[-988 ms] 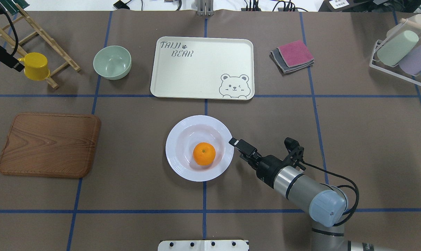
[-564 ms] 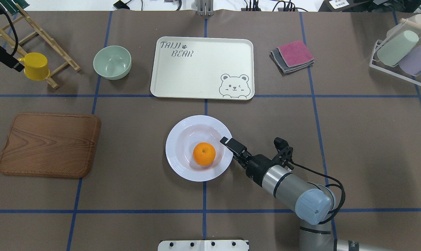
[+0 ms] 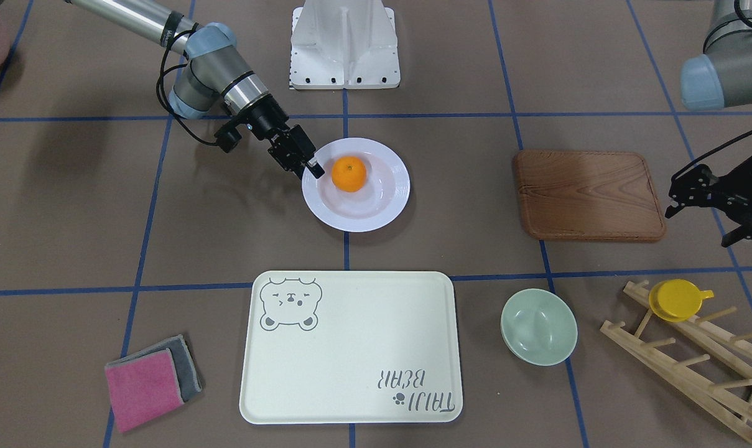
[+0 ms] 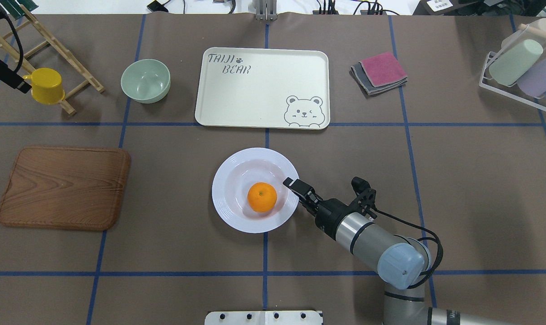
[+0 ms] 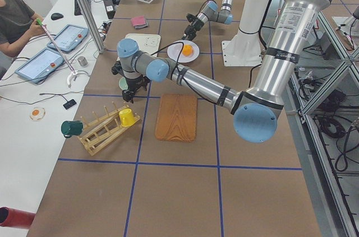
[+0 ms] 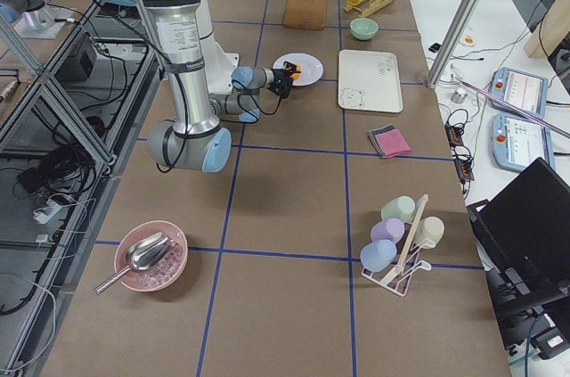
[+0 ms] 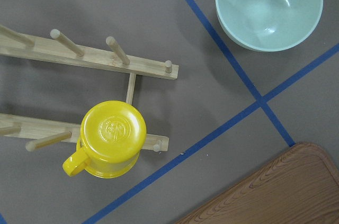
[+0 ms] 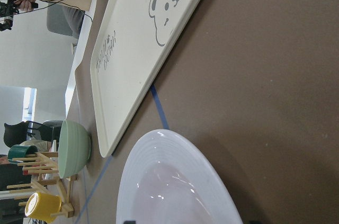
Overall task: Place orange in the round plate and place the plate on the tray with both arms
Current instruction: 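Move the right gripper to the plate rim nearest the robot and grip it, then slide the plate with the right gripper farther away onto the cream tray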
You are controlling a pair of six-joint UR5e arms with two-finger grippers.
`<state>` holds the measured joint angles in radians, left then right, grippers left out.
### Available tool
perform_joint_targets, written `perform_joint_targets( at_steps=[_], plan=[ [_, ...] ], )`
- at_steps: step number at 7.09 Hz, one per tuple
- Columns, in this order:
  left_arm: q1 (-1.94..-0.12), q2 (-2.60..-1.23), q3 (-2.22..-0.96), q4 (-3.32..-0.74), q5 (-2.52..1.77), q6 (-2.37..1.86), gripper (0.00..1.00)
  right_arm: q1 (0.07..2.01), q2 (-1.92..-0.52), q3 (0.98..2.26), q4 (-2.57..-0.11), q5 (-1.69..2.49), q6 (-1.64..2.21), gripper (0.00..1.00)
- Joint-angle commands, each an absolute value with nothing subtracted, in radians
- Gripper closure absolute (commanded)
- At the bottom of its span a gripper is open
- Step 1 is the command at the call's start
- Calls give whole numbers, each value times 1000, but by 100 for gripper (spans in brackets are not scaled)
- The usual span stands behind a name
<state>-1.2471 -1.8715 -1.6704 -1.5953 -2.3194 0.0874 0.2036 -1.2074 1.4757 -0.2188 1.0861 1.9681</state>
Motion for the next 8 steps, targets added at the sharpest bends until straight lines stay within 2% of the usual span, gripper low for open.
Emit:
perform_joint_targets(
  at_steps=[1, 4, 6, 7, 8],
  plan=[
    [-1247, -1873, -1671, -1595, -2319, 86, 0, 204, -1209, 1477, -216, 1086, 1967, 98],
    [-1247, -1873, -1671, -1595, -2319, 84, 0, 203, -1194, 1503, -215, 1021, 1967, 100],
    [-1247, -1871, -1680, -1595, -2321, 84, 0, 279, -1142, 1509, -221, 991, 1968, 100],
    [-1247, -1870, -1683, -1595, -2324, 84, 0, 335, -1129, 1496, -227, 988, 2009, 100],
    [-1247, -1862, -1699, -1594, -2324, 84, 0, 389, -1080, 1415, -232, 988, 2079, 100]
  ],
)
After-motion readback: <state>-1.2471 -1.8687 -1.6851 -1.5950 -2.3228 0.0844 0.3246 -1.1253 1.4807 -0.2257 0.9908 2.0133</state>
